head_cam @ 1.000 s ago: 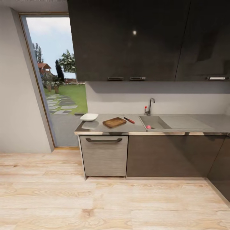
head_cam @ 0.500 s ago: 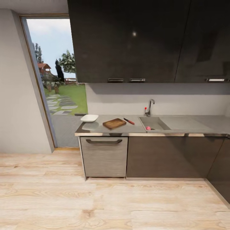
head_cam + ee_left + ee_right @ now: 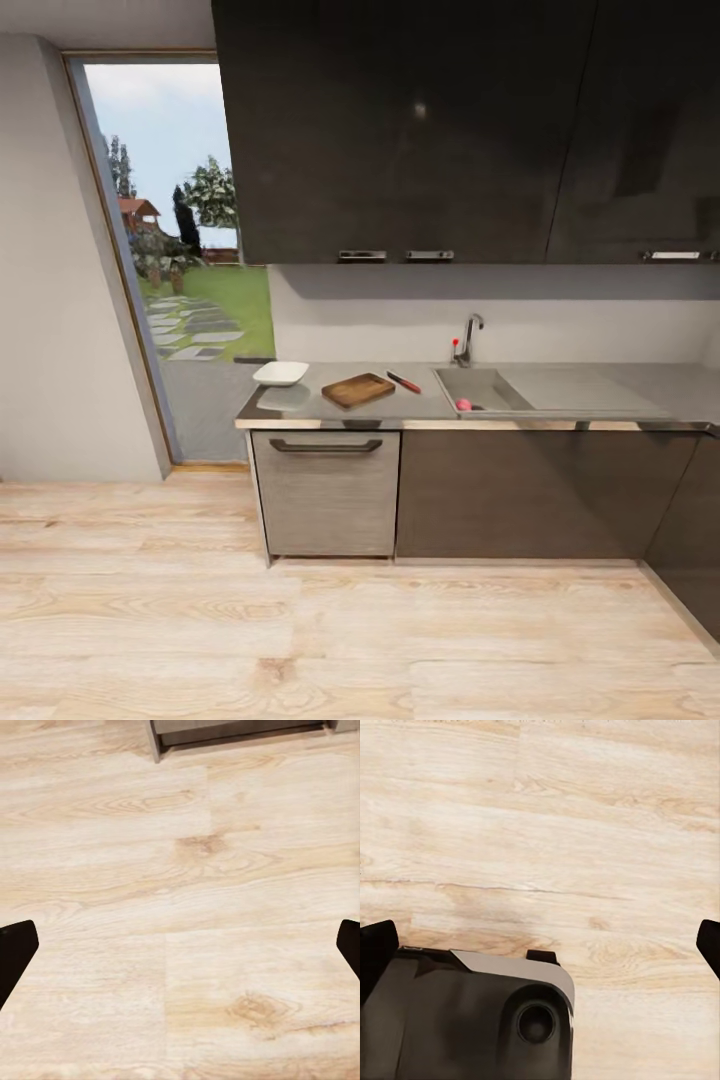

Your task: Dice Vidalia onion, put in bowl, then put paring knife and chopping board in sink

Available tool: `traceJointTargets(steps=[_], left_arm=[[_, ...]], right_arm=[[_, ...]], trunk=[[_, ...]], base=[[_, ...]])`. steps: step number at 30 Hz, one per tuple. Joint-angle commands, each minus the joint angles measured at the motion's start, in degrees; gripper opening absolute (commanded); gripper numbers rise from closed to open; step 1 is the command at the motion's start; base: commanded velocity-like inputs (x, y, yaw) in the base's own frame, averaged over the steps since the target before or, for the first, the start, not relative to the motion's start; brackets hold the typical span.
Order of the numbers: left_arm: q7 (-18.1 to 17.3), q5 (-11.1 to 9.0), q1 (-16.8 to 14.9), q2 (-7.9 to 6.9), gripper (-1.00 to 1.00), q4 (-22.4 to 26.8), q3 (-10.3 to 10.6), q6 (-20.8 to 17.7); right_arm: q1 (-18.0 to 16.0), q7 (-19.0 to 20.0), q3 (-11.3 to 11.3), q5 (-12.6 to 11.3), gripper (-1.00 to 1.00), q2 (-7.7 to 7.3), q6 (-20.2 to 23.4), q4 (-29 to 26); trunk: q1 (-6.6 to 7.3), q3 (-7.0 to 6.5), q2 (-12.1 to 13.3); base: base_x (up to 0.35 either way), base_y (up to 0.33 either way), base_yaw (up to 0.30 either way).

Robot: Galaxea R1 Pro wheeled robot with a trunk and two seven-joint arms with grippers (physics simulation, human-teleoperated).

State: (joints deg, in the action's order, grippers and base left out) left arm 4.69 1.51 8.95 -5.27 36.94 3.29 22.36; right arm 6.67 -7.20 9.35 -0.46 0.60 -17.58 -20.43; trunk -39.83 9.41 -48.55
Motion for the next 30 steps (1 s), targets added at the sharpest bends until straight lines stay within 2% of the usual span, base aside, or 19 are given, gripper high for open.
traceJointTargets(steps=[1,30], left_arm=[[0.5,0.2,0.0,-0.07,1.00,0.1,0.3,0.1],[0.5,0.2,0.0,-0.09,1.00,-0.1,0.3,0.1]], right_arm=[[0.0,-0.5,0.5,-0.1,1.00,-0.03,0.0,-0.1],[0.0,-0.5,0.5,-0.1,1.00,0.02,0.0,-0.1]], trunk=[[0.21,-0.13,0.4],[6.58,-5.34,12.0]], base=[[0.000,0.000,0.000],[0.000,0.000,0.000]])
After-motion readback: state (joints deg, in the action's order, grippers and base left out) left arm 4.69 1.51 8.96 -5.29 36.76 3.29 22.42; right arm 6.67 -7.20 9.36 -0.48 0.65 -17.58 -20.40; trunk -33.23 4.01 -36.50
